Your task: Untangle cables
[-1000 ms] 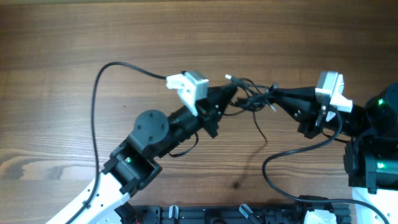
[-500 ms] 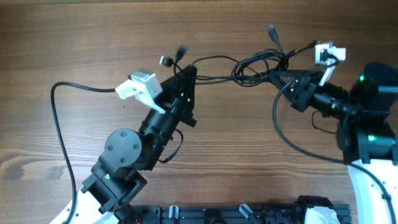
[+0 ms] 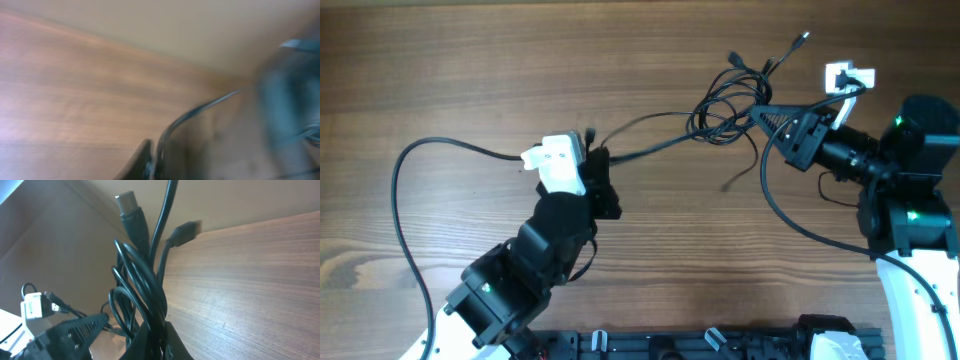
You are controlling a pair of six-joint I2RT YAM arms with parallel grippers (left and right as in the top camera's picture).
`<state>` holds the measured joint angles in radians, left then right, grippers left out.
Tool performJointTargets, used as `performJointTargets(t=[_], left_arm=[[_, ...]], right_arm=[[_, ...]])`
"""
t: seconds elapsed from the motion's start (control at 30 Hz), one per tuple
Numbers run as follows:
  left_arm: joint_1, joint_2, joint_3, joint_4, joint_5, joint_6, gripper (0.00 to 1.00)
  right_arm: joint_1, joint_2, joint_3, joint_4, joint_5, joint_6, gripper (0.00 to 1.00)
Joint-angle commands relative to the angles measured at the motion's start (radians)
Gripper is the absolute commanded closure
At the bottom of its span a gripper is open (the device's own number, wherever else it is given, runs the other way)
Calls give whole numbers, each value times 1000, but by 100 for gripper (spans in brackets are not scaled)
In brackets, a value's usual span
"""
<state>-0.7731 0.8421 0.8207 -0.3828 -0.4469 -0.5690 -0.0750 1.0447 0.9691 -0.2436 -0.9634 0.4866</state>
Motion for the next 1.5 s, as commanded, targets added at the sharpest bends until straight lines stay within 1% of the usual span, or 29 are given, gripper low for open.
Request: performJointTargets(t=[0.0,0.03,0.07,0.1,0.17,0.2,0.27,0.33,0.37,0.43,0.5,0.57,0.67,0.8,0.87,0.9,0.97,1.03,1.07,1.13,1.17,1.2,1.27,1.3,1.37,1.43,1.47], left_arm=[[18,-19,-9,-89,31,16,50],[18,-19,-9,-90,58,32,32],[18,-23,-9,-87,104,60,11],[18,-32,-9,-79,131,64,2],[18,-62,-9,-56,137,71,0],[18,-85,-9,-25,142,115,0],[18,-114,-9,42,193,247,0],[18,-120,-9,97,327,388,0],[18,-114,-9,114,432,463,0],[18,-100,-9,114,518,536,0],[18,-86,-9,119,525,567,0],[18,-77,-9,142,525,570,0],[18,-68,-9,161,525,645,1],[18,-34,-9,238,525,644,1],[18,25,-9,264,552,644,15],[18,47,-9,267,578,644,19],[18,98,-9,277,643,644,23],[18,125,-9,284,652,644,36],[18,134,-9,289,652,644,49],[18,133,-9,294,652,644,66],[18,133,-9,298,652,644,86],[18,132,-9,298,652,644,96],[18,129,-9,298,647,643,96],[18,126,-9,298,594,605,96],[18,109,-9,290,343,392,96],[18,86,-9,238,40,105,96],[18,74,-9,200,-69,-49,96]], right_arm=[[-29,5,6,23,76,8,96],[-29,5,6,23,76,-13,96],[-29,5,6,22,76,-52,96],[-29,5,6,23,63,-82,96],[-29,5,6,23,4,-157,96],[-29,5,6,23,-80,-254,96],[-29,5,6,23,-191,-349,96],[-29,5,6,22,-320,-441,96],[-29,5,6,22,-398,-473,96],[-29,5,6,23,-503,-517,96],[-29,5,6,22,-556,-517,96],[-29,5,6,22,-616,-516,96],[-29,5,6,18,-650,-513,96],[-29,5,6,-5,-659,-510,96],[-29,5,6,-5,-659,-509,96],[-29,5,6,-5,-660,-505,96],[-29,5,6,-4,-659,-501,96],[-29,5,6,-4,-659,-500,96],[-29,5,6,-3,-658,-483,96],[-29,5,6,-3,-658,-483,96],[-29,5,6,-3,-658,-483,96],[-29,5,6,-3,-653,-484,96],[-29,5,6,-4,-618,-476,96],[-29,5,6,-4,-561,-438,96],[-29,5,6,-4,-484,-401,96],[-29,5,6,-4,-464,-401,96],[-29,5,6,-5,-448,-399,96]])
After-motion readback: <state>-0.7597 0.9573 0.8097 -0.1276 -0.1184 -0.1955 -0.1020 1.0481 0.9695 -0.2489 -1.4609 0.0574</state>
